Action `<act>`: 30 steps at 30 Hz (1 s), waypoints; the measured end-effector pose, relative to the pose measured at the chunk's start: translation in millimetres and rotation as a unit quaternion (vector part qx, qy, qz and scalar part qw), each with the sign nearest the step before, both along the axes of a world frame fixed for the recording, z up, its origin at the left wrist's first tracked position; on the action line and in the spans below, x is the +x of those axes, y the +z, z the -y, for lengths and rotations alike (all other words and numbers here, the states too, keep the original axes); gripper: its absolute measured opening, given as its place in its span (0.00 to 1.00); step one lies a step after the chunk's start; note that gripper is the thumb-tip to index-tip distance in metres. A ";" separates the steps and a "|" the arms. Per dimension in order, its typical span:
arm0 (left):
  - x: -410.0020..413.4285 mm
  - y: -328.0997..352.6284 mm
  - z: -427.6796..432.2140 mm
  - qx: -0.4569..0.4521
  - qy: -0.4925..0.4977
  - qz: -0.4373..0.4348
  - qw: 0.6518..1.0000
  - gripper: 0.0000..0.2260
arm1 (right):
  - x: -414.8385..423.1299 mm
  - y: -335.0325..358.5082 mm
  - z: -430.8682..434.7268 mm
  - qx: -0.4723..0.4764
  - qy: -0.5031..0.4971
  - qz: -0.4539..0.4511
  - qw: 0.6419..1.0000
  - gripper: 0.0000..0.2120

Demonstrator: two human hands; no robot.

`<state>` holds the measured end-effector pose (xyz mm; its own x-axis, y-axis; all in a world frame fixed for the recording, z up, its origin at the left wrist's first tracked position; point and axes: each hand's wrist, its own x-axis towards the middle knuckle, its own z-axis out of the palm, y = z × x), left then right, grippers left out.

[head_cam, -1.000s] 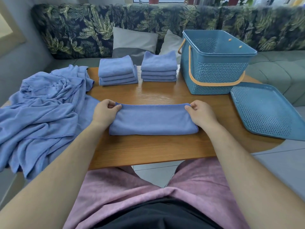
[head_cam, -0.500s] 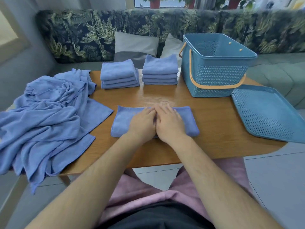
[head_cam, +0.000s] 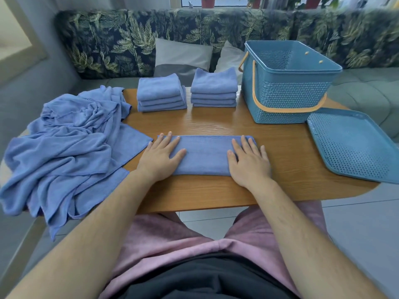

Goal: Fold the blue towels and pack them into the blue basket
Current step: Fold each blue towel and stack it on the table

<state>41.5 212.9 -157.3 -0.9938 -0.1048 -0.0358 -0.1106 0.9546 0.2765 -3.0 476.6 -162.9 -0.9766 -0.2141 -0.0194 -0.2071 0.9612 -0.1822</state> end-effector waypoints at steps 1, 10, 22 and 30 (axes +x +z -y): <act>0.0 0.1 0.6 -0.016 0.001 0.002 1.000 0.29 | 1.1 1.0 1.3 0.013 -0.004 -0.002 1.000 0.28; -27.7 20.2 -27.4 -0.063 -0.142 0.017 0.988 0.24 | 40.5 14.6 64.8 -0.004 0.076 -0.093 0.993 0.23; 22.4 19.9 -57.5 -0.189 -0.018 -0.121 0.974 0.24 | 42.1 30.1 19.8 -0.033 0.107 -0.076 0.991 0.18; 35.9 -6.0 -47.5 0.019 -0.099 -0.013 0.995 0.28 | 49.1 9.6 4.0 -0.068 0.150 0.081 0.983 0.25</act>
<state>77.4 260.5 -163.2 -0.9954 0.0947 -0.0108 0.0866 0.9458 0.3128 46.2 472.6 -153.4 -0.8556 -0.5031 -0.1215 -0.4346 0.8259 -0.3592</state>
